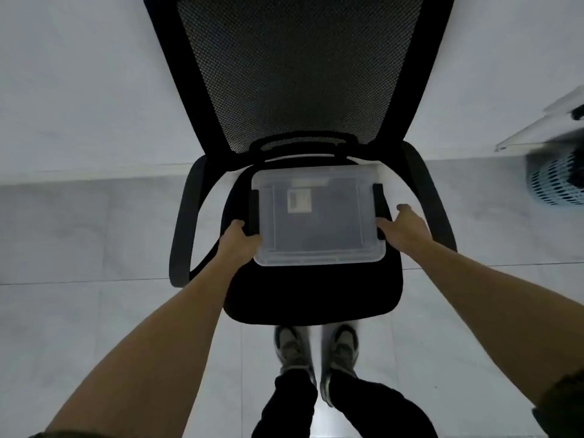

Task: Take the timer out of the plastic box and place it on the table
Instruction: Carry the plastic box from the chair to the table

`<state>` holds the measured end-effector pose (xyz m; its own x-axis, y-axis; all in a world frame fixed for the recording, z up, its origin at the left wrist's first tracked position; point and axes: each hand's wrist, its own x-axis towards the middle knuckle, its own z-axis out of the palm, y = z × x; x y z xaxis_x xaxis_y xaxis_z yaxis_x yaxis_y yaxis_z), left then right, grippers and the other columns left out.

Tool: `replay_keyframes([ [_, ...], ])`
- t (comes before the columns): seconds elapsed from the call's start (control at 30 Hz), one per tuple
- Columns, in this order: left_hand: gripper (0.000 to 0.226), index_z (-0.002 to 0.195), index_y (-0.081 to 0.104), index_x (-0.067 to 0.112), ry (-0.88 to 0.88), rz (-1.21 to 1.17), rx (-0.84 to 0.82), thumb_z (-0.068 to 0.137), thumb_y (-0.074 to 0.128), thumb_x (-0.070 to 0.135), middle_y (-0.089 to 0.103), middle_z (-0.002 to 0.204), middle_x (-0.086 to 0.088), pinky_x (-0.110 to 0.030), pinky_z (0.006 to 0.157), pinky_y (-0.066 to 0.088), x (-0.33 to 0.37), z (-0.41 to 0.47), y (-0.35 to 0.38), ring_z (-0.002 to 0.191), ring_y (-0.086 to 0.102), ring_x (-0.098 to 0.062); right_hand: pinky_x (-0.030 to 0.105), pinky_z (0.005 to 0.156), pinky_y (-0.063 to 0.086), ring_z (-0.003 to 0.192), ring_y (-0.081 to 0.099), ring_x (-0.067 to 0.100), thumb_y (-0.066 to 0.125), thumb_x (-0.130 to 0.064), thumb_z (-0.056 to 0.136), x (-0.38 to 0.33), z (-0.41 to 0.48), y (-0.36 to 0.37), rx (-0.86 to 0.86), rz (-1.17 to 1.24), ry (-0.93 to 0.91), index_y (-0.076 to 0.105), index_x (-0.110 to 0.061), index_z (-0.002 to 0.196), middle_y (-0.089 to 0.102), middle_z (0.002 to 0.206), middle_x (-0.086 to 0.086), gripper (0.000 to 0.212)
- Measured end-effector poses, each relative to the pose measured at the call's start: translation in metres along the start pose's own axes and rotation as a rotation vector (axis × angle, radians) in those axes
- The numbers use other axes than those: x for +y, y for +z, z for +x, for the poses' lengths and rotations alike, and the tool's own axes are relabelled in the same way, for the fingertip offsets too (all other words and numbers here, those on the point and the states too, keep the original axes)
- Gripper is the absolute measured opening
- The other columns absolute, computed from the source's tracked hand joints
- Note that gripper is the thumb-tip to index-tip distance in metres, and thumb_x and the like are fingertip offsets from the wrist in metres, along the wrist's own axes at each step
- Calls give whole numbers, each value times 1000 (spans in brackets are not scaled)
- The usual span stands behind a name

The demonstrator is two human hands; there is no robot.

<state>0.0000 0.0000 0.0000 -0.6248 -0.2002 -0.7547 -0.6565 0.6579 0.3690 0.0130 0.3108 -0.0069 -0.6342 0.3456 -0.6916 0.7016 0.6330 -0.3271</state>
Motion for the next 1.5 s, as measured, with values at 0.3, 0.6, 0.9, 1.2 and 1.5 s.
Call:
replay_keyframes([
  [0.3,56,138,40,3,-62,-157,-47,85,56,8,54,131,-17,-50,98,51,-20,41,25,115,56,-35,38,82,51,105,59,36,56,-16,90,21,36,45,-14,127,56,45,-1,134,58,121,18,48],
  [0.6,52,132,46,2,-46,-166,-44,81,58,0,55,124,-18,-54,84,57,0,-43,-12,107,58,-40,53,84,55,90,58,36,56,-7,86,26,-38,-9,4,162,94,54,-2,110,57,101,16,24],
  [0.9,23,104,51,2,62,-113,-34,83,61,4,60,104,-19,-41,71,57,60,-207,-84,96,62,-40,53,86,55,98,62,42,62,-13,79,17,-183,-115,-1,412,166,54,4,108,62,109,23,35],
  [1.2,37,110,47,4,283,172,-65,84,63,25,60,103,-16,-48,79,60,96,-300,-114,90,64,-34,46,83,54,83,56,33,64,-15,83,40,-309,-168,136,541,166,52,-1,103,59,100,20,27],
  [1.5,39,110,53,2,669,443,-128,84,57,30,62,106,-16,-42,82,56,114,-378,-96,94,63,-36,41,74,54,94,60,36,65,-16,82,118,-448,-131,356,806,324,52,2,114,59,109,20,38],
])
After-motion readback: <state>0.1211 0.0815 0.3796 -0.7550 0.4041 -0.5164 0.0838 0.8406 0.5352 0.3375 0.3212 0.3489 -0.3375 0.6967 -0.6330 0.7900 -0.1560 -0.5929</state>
